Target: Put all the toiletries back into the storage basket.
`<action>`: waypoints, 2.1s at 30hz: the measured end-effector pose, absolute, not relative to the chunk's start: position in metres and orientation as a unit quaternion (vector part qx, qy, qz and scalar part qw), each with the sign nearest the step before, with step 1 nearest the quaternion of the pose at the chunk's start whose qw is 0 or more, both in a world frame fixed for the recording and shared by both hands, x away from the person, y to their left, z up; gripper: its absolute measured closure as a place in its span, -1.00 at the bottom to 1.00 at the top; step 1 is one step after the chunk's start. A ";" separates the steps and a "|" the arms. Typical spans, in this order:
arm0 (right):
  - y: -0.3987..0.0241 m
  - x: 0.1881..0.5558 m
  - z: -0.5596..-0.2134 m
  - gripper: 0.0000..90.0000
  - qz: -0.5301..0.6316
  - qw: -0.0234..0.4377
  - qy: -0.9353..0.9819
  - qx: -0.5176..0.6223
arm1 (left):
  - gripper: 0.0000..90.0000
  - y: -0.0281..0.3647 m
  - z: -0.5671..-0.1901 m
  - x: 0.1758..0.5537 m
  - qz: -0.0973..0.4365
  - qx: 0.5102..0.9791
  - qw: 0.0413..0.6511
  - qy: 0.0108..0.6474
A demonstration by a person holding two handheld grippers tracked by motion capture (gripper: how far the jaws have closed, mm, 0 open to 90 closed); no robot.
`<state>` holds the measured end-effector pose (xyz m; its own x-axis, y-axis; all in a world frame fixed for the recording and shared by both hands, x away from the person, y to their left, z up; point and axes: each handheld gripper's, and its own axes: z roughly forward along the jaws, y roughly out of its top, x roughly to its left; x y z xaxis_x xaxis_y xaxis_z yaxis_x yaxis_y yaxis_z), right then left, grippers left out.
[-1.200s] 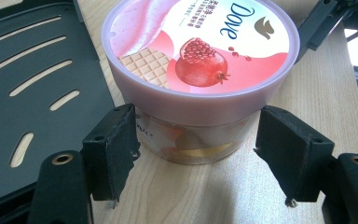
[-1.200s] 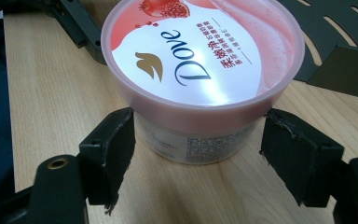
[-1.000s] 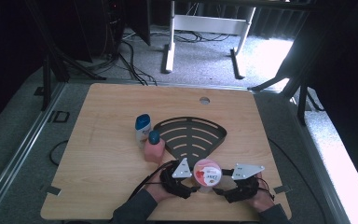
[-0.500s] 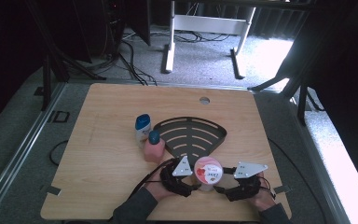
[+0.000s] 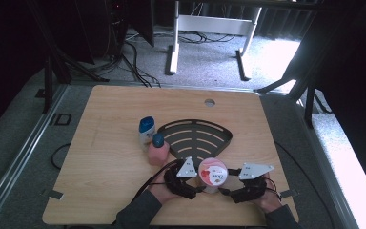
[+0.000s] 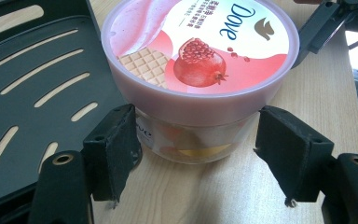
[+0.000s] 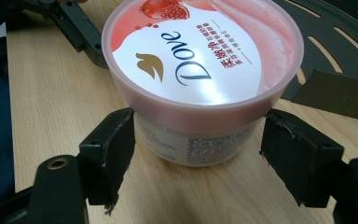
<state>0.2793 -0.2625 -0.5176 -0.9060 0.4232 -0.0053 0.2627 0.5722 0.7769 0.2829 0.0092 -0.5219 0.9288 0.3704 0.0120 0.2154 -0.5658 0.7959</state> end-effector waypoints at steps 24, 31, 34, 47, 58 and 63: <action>-0.261 0.295 -0.512 -0.43 0.422 0.094 0.881 0.192 | -0.33 0.009 -0.515 0.295 0.094 0.877 0.436 0.180; -0.262 0.299 -0.507 -0.43 0.426 0.097 0.879 0.192 | -0.33 0.009 -0.510 0.298 0.097 0.875 0.437 0.183; -0.262 0.301 -0.505 -0.43 0.428 0.099 0.878 0.191 | -0.33 0.009 -0.508 0.299 0.096 0.875 0.437 0.186; -0.262 0.305 -0.502 -0.43 0.436 0.097 0.873 0.196 | -0.33 0.009 -0.500 0.302 0.103 0.874 0.435 0.189; -0.263 0.308 -0.491 -0.43 0.439 0.103 0.872 0.193 | -0.33 0.007 -0.489 0.304 0.112 0.874 0.433 0.191; -0.264 0.310 -0.488 -0.43 0.440 0.106 0.871 0.192 | -0.33 0.005 -0.487 0.306 0.112 0.873 0.433 0.195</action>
